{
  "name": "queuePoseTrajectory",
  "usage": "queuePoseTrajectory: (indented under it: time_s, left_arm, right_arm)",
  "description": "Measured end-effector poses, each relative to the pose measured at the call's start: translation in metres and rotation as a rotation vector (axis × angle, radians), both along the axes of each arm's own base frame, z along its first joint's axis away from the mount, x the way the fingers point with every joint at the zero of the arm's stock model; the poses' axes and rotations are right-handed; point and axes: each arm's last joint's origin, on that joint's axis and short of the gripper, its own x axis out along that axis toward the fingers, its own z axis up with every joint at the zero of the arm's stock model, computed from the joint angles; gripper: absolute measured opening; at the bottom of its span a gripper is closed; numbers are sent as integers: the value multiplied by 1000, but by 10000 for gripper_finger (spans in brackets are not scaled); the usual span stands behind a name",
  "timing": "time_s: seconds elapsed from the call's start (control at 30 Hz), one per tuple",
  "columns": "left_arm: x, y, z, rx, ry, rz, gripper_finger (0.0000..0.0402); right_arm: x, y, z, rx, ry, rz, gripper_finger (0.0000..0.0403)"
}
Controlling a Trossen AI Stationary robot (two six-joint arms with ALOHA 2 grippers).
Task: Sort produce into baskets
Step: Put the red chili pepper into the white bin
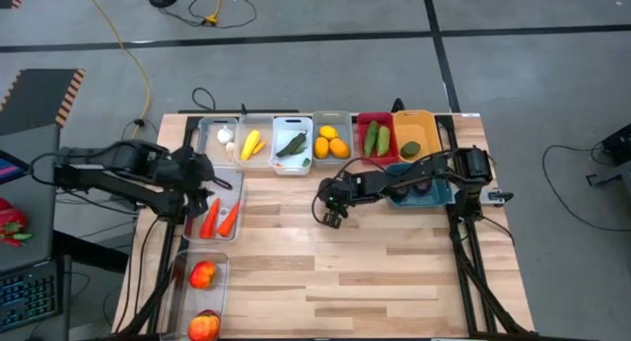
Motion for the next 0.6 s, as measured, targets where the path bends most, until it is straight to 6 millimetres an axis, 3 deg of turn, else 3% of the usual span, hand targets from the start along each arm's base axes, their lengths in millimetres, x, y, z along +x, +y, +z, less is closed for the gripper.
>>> queuePoseTrajectory:
  time_s: [0.27, 0.5, 0.6]
  left_arm:
    - [-13, 1, 29, 55, -452, -49, 187]
    - [-9, -1, 43, 150, -610, -130, 187]
    - [4, -4, 39, 193, -700, -179, 187]
  right_arm:
    - [34, -2, 50, -79, -203, 119, 57]
    - [51, -20, 79, -176, -404, 142, 57]
    - [53, -32, 84, -191, -459, 110, 58]
